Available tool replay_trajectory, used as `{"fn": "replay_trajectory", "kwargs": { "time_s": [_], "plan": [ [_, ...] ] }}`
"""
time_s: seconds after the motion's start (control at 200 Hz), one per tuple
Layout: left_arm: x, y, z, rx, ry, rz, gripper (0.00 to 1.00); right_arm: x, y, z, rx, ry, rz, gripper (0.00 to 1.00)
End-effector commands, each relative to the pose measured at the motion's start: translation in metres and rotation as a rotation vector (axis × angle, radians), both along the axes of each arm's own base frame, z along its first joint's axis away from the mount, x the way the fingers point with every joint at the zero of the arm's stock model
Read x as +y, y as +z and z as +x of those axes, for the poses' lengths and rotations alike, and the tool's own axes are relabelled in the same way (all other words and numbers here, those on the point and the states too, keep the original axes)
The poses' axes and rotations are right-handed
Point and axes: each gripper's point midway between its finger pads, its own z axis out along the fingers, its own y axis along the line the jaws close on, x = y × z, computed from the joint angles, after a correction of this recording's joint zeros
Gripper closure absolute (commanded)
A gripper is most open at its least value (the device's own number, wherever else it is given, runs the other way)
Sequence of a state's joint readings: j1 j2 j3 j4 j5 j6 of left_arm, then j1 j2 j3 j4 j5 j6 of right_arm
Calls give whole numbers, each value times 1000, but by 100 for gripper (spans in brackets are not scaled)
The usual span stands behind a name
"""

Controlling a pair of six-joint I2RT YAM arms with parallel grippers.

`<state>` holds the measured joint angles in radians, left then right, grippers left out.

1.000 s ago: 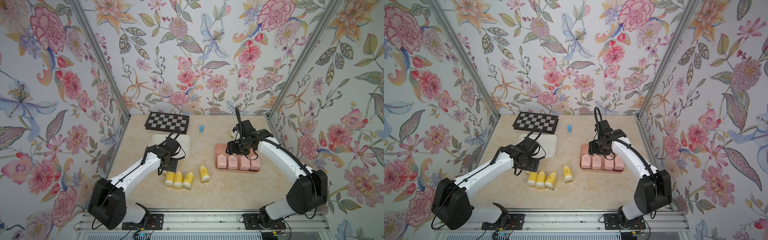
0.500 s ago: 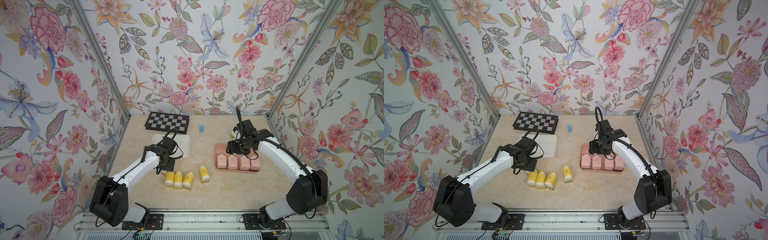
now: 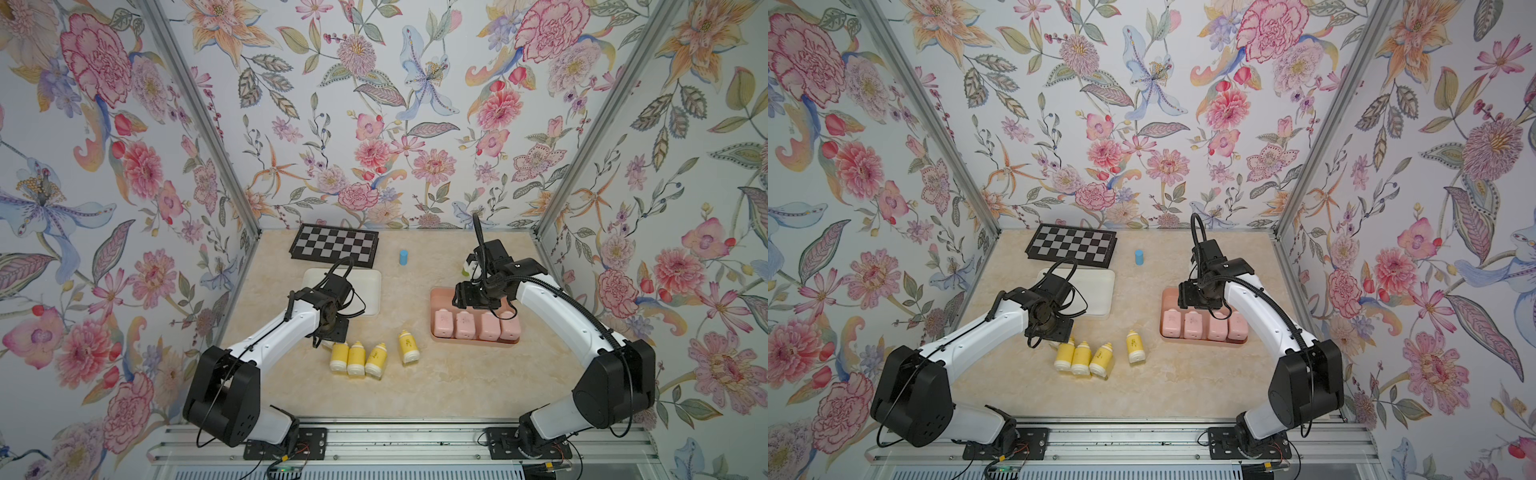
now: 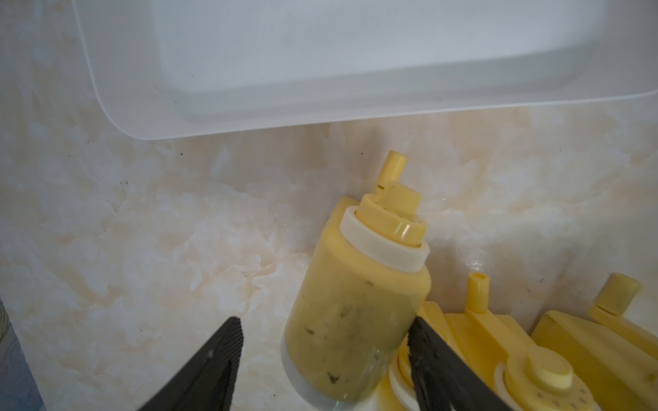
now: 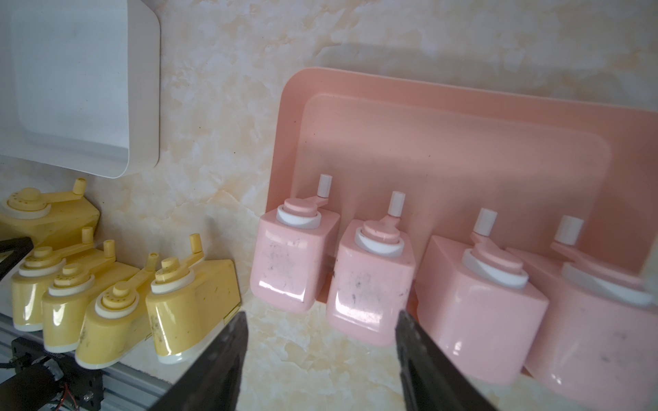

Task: Place the pencil sharpeners by color into the storage box
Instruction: Pick up the pencil sharpener from the center of the board.

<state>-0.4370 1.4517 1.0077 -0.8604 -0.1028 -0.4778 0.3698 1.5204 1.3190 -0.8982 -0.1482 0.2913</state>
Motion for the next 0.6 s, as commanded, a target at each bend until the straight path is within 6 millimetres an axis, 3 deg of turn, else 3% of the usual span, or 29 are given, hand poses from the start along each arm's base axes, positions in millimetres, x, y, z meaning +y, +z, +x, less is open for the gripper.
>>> {"fn": "replay_trajectory", "kwargs": {
  "time_s": [0.0,0.595],
  "plan": [
    [5,-6,0,21,1,8,27,-2,-9,-1,21,10,-7,33],
    [3,-14,4,48,-11,6,32,-3,-11,1,24,10,3,32]
  ]
}}
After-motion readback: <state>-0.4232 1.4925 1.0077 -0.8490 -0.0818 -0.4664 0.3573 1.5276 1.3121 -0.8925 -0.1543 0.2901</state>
